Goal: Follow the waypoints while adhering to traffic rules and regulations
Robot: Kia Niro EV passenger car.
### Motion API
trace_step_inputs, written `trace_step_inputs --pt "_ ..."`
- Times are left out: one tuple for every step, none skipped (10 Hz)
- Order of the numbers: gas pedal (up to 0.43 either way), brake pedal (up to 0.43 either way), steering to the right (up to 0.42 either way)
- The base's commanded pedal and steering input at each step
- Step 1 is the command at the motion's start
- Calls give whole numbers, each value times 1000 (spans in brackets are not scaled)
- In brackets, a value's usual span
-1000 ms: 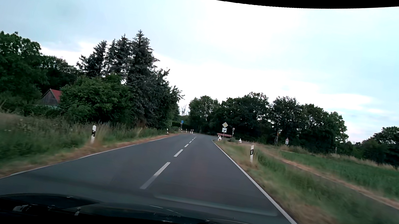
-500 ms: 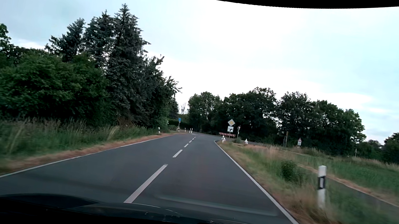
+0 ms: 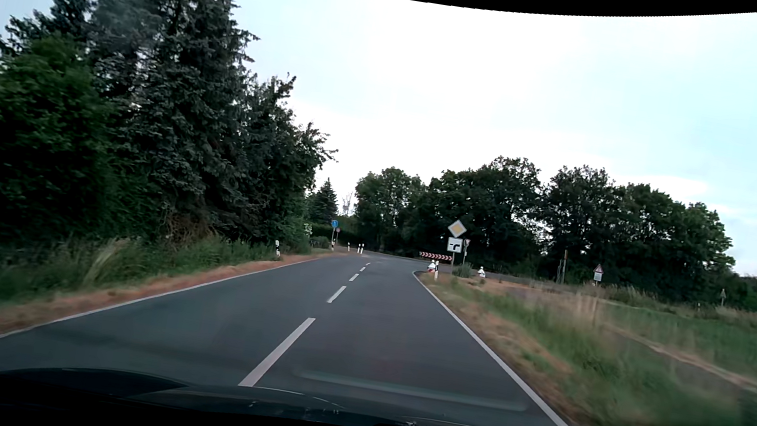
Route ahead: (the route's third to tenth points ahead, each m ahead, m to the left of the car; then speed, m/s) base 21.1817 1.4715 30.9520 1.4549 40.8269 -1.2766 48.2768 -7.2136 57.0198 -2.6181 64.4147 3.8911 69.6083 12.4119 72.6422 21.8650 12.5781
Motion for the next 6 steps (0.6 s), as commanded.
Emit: trace_step_inputs --pt "0 0 -3" --pt "0 0 -3" --pt "0 0 -3" --pt "0 0 -3" --pt "0 0 -3" --pt "0 0 -3"
